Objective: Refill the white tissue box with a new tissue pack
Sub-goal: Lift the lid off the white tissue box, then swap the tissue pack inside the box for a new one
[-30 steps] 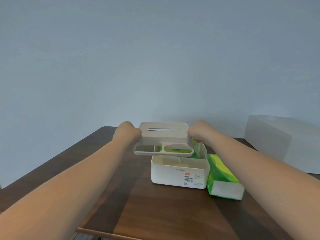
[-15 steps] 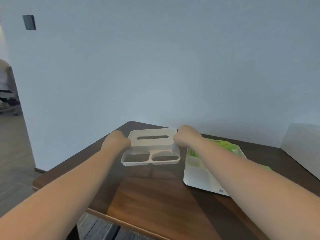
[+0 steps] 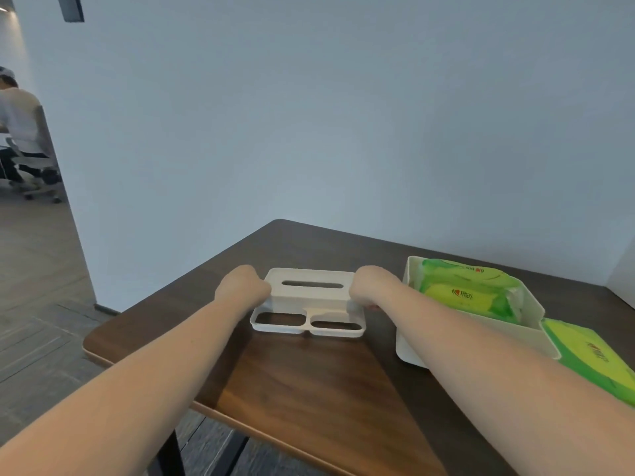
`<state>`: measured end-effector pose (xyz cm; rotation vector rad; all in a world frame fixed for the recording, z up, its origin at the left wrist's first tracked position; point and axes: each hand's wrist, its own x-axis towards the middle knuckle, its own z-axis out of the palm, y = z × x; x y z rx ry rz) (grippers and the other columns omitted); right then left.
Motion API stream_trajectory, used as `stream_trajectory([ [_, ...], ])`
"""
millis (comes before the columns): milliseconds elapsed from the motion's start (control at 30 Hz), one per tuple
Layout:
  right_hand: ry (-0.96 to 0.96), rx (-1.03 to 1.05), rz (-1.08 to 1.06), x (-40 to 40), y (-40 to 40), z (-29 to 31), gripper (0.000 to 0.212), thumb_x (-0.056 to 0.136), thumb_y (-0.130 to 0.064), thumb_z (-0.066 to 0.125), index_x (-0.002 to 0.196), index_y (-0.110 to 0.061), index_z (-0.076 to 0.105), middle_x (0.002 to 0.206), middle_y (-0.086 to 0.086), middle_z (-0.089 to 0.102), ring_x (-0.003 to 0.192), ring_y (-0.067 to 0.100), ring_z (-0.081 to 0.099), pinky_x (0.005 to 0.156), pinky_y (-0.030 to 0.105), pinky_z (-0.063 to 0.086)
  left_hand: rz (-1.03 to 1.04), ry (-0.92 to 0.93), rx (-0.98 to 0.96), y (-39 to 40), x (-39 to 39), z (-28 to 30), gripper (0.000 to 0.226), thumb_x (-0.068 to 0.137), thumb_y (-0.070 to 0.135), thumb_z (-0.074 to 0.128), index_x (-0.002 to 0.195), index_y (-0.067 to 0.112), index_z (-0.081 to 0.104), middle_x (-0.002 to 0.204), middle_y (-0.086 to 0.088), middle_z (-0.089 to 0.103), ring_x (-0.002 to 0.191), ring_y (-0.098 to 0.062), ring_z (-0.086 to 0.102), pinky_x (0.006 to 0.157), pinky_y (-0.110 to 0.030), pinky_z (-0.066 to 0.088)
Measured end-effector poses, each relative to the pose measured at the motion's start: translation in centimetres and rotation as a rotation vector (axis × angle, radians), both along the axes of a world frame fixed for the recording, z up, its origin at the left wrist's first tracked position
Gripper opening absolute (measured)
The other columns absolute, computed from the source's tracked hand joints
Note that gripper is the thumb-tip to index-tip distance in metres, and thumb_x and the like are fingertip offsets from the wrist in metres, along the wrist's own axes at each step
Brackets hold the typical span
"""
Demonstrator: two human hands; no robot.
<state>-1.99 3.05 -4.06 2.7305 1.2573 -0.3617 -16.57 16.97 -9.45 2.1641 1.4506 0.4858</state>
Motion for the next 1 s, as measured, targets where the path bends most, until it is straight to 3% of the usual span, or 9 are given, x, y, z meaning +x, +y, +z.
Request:
stream_trajectory([
  [67,0.009,0.041,0.003,0.2,-0.1,-0.3,0.024,0.089,-0.007,0.052,0.106,0.005,0.064,0.075,0.013,0.05,0.066,0.027,0.048,0.072,0.034,0.044,-0.009,0.006,0.007,0.1,0.3,-0.2,0.024,0.079,0.008,0.046,0.095,0.004,0.064,0.07,-0.005,0.053,0.065,-0.024,0.047,0.057,-0.025,0.037],
  [167,-0.056,0.009,-0.033,0.3,-0.2,-0.1,0.027,0.088,-0.003,0.047,0.062,-0.001,0.05,0.065,0.01,0.048,0.054,0.022,0.045,0.058,0.03,0.042,-0.019,0.014,0.028,-0.2,0.5,-0.2,0.02,0.079,0.009,0.046,0.092,0.009,0.061,0.076,-0.004,0.056,0.069,-0.025,0.05,0.06,-0.027,0.04],
  [300,-0.046,0.017,-0.045,0.2,-0.2,0.8,0.031,0.088,-0.003,0.042,0.058,-0.005,0.046,0.042,0.012,0.052,0.05,0.021,0.044,0.051,0.027,0.037,-0.023,-0.031,0.074,-1.3,1.1,0.4,0.022,0.079,0.012,0.046,0.099,0.016,0.054,0.094,-0.002,0.061,0.085,-0.024,0.055,0.067,-0.03,0.041],
  [400,-0.053,0.042,-0.031,-0.3,-0.7,1.4,0.028,0.084,-0.002,0.043,0.057,-0.005,0.048,0.015,0.004,0.038,0.048,0.021,0.046,0.049,0.026,0.038,-0.047,-0.029,0.102,-2.1,1.7,1.2,0.023,0.082,0.014,0.046,0.102,0.017,0.057,0.1,-0.001,0.063,0.09,-0.023,0.056,0.07,-0.031,0.043],
  [500,-0.045,0.155,-0.024,-0.3,-1.8,2.4,0.024,0.083,-0.002,0.043,0.059,-0.006,0.048,0.044,0.006,0.055,0.052,0.021,0.046,0.049,0.026,0.036,-0.091,-0.031,0.109,-3.4,2.2,2.5,0.021,0.083,0.016,0.047,0.1,0.018,0.06,0.097,0.001,0.064,0.088,-0.021,0.057,0.069,-0.03,0.044],
  [633,-0.061,0.302,-0.055,0.4,-4.6,4.2,0.01,0.084,-0.005,0.043,0.083,-0.009,0.052,0.085,0.005,0.054,0.079,0.026,0.053,0.065,0.027,0.041,-0.179,-0.084,0.1,-5.8,3.4,4.4,0.015,0.084,0.018,0.047,0.093,0.017,0.059,0.087,0.002,0.062,0.08,-0.02,0.057,0.065,-0.028,0.043],
  [767,-0.082,0.397,-0.158,2.4,-8.8,5.8,0.013,0.084,-0.007,0.045,0.072,-0.012,0.047,0.078,0.002,0.051,0.08,0.027,0.053,0.059,0.026,0.038,-0.277,-0.213,0.04,-8.8,5.3,6.0,0.011,0.082,0.02,0.048,0.083,0.018,0.058,0.084,0.0,0.065,0.069,-0.019,0.056,0.065,-0.029,0.046],
  [833,-0.1,0.426,-0.212,3.7,-11.1,6.1,0.009,0.085,-0.009,0.045,0.079,-0.012,0.05,0.076,0.001,0.051,0.081,0.027,0.054,0.063,0.028,0.041,-0.346,-0.249,0.017,-10.6,6.5,6.6,0.011,0.084,0.023,0.049,0.081,0.017,0.058,0.088,-0.002,0.068,0.065,-0.016,0.053,0.06,-0.025,0.044],
  [1000,-0.178,0.473,-0.341,6.4,-16.5,5.8,0.014,0.083,-0.005,0.044,0.09,-0.015,0.049,0.093,0.003,0.055,0.085,0.026,0.053,0.065,0.029,0.041,-0.537,-0.309,0.039,-14.6,9.2,7.2,0.014,0.085,0.032,0.058,0.092,0.022,0.064,0.094,0.004,0.066,0.08,-0.013,0.059,0.056,-0.024,0.042],
])
